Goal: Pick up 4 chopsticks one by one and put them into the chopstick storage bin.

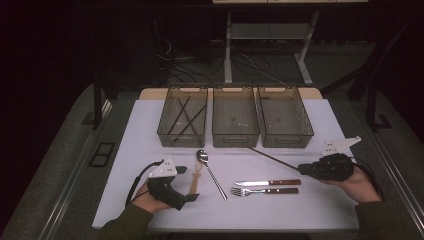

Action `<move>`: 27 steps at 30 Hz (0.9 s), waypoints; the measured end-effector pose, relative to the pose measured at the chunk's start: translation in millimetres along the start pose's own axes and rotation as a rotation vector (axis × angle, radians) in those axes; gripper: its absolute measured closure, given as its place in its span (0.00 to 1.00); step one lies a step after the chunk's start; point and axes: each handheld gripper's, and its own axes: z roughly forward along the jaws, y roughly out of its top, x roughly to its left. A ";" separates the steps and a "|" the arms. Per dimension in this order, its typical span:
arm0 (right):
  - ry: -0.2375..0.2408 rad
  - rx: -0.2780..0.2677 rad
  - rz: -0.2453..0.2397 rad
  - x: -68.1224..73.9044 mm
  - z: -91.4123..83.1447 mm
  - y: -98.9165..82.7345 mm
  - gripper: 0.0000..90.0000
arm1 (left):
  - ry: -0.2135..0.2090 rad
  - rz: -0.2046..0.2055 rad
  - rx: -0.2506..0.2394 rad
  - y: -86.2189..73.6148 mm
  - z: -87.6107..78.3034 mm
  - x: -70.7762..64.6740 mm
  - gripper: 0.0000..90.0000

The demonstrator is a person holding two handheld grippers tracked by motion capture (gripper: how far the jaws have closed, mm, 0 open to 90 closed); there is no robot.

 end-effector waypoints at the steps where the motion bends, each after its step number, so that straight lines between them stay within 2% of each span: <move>1: 0.001 -0.004 0.006 1.0 -0.1 1.2 0.94 | 0.000 0.000 0.001 0.0 0.0 0.0 0.00; 5: 0.017 -0.029 0.018 4.3 0.0 6.2 0.94 | 0.000 0.001 -0.001 0.1 -0.2 -0.3 0.00; 13: 0.029 -0.041 0.021 12.8 2.8 16.7 0.94 | 0.002 -0.002 -0.002 -0.1 -0.1 0.1 0.00; 21: 0.021 -0.075 0.040 17.3 4.8 29.3 0.94 | 0.003 -0.002 0.001 -0.2 0.2 0.0 0.00; 27: -0.009 -0.082 0.044 19.1 7.4 45.6 0.94 | 0.005 -0.002 0.003 -0.2 0.5 0.3 0.00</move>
